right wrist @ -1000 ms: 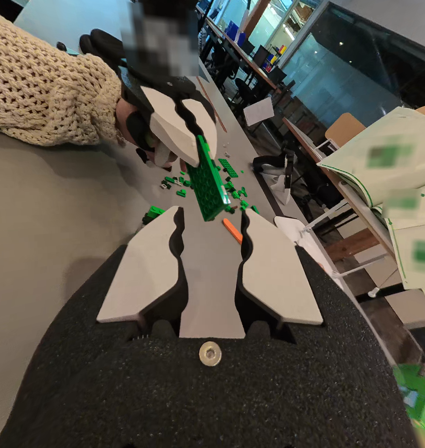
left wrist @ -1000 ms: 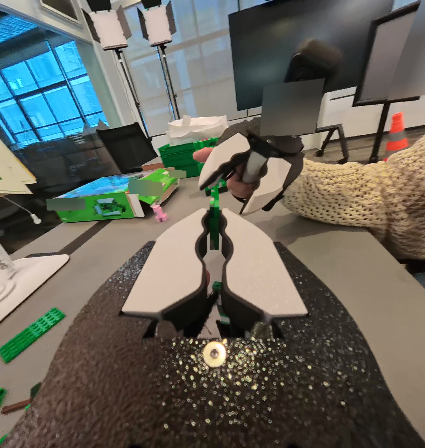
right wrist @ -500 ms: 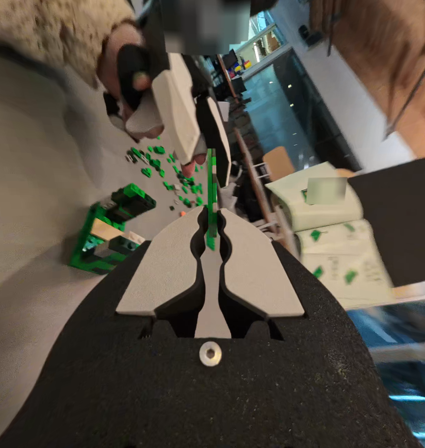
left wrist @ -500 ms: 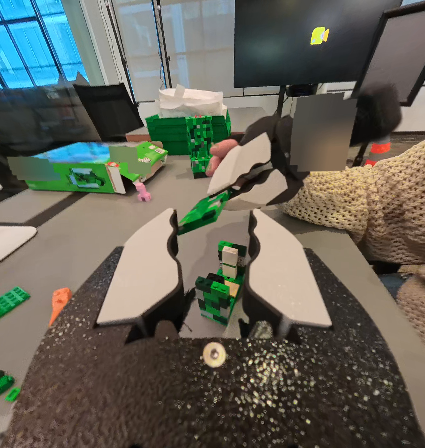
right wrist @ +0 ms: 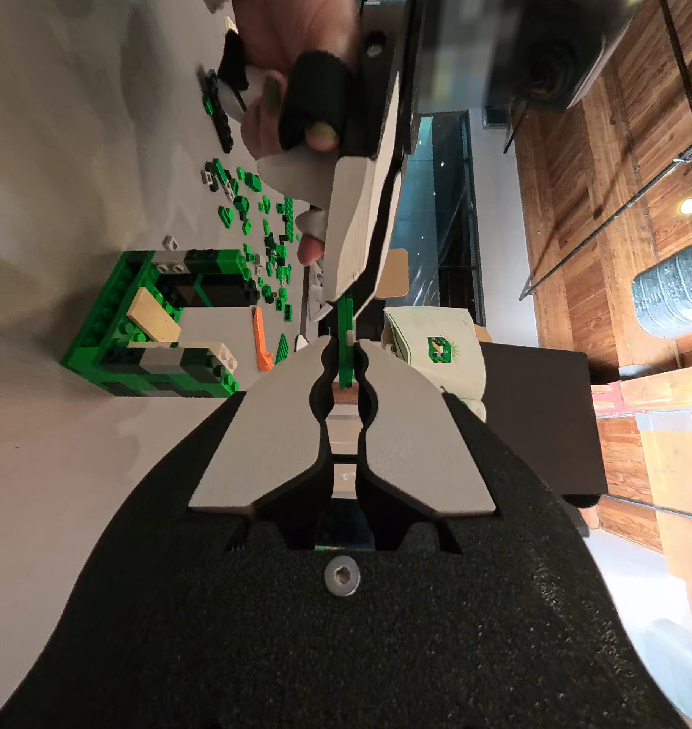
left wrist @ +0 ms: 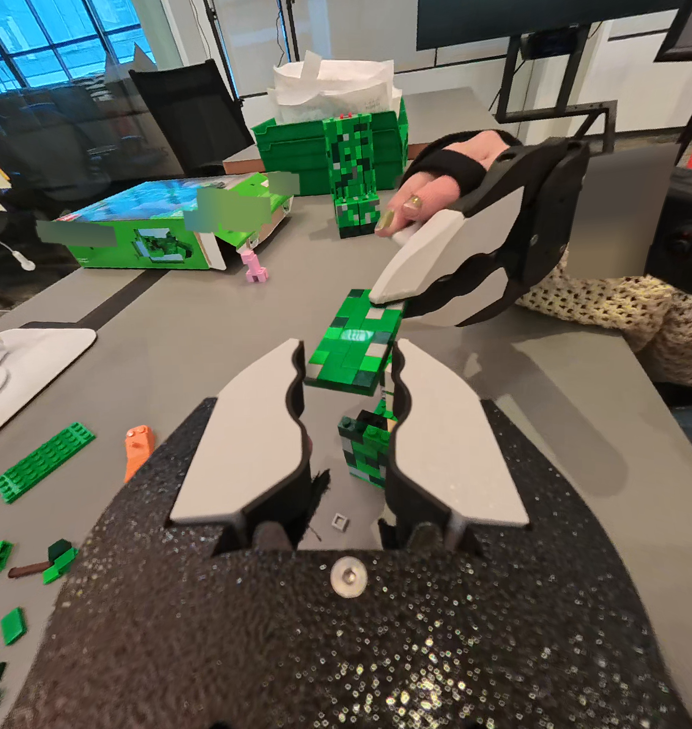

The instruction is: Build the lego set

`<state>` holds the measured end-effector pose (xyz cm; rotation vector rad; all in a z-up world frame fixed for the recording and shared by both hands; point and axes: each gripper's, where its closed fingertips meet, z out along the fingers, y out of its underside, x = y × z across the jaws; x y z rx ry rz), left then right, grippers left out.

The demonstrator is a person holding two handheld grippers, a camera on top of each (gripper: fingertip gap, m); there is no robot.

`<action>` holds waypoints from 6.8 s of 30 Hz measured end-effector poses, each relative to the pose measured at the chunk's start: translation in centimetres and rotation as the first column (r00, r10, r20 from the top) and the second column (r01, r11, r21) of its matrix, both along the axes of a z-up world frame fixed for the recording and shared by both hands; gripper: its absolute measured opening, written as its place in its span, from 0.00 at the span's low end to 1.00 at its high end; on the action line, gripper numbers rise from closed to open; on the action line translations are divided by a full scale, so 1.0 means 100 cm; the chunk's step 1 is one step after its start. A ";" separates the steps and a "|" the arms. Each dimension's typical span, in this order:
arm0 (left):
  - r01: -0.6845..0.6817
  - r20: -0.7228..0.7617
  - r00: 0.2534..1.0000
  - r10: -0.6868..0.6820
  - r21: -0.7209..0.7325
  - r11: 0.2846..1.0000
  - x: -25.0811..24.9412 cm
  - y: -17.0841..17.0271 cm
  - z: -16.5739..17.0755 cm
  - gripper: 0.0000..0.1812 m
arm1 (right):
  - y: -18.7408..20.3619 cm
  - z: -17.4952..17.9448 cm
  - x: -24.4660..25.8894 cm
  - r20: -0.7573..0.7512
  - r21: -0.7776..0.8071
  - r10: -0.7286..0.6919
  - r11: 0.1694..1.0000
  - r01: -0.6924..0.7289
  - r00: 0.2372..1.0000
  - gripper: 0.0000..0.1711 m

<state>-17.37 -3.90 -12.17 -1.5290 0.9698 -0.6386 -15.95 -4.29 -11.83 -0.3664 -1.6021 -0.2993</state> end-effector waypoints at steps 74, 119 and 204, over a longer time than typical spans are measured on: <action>0.050 -0.179 0.983 -0.049 -0.001 0.999 -0.014 -0.010 -0.024 0.28 | -0.006 -0.038 0.002 0.095 -0.967 0.062 0.244 0.077 0.994 0.22; 0.093 -0.225 0.965 -0.136 -0.192 0.977 -0.003 -0.011 -0.071 0.20 | -0.009 -0.056 -0.005 0.181 -0.941 0.054 0.301 0.157 0.982 0.21; 0.024 -0.416 0.901 -0.120 -0.229 0.973 0.013 -0.013 -0.102 0.22 | -0.018 -0.039 -0.019 0.425 -0.863 0.160 0.368 0.346 0.891 0.23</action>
